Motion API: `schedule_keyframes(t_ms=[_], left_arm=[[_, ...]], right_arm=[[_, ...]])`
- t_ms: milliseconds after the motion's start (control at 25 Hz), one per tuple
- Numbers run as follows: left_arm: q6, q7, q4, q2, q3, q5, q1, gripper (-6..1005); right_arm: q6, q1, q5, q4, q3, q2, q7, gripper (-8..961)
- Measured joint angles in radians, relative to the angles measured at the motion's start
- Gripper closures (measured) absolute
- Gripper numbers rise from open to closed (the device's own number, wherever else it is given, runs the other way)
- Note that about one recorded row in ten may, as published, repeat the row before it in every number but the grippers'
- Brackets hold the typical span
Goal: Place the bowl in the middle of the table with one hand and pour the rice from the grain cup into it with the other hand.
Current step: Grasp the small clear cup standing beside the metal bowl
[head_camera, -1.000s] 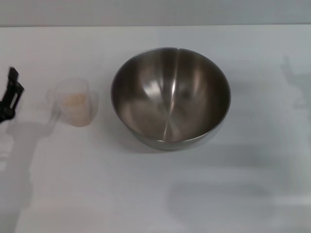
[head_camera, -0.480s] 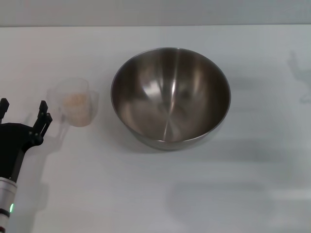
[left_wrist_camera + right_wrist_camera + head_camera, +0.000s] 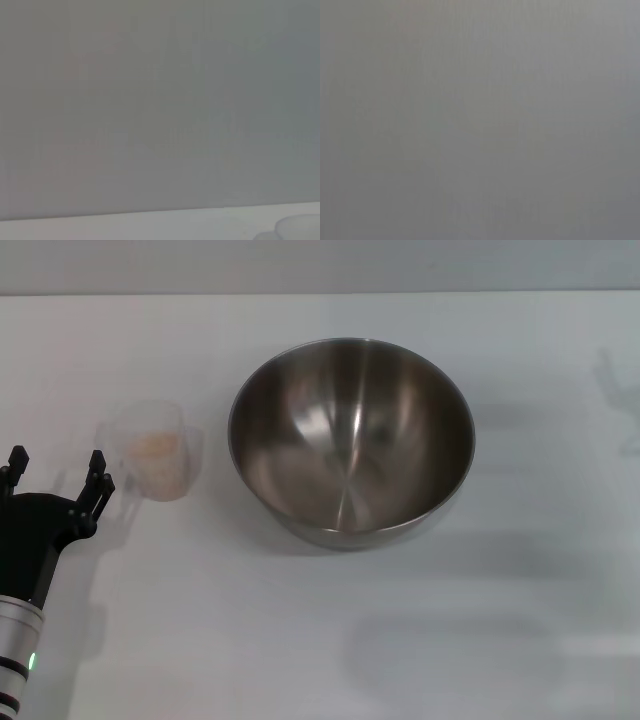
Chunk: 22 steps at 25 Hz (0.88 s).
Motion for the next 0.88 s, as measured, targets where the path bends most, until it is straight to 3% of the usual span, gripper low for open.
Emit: schedule_keyframes(t_ms=[880], left_arm=[[-0.093,0.010,0.006,0.000,-0.005,-0.060,-0.067,174]], right_arm=[[-0.001,0.000,-0.001,0.001,-0.001,0.000,-0.001,136]])
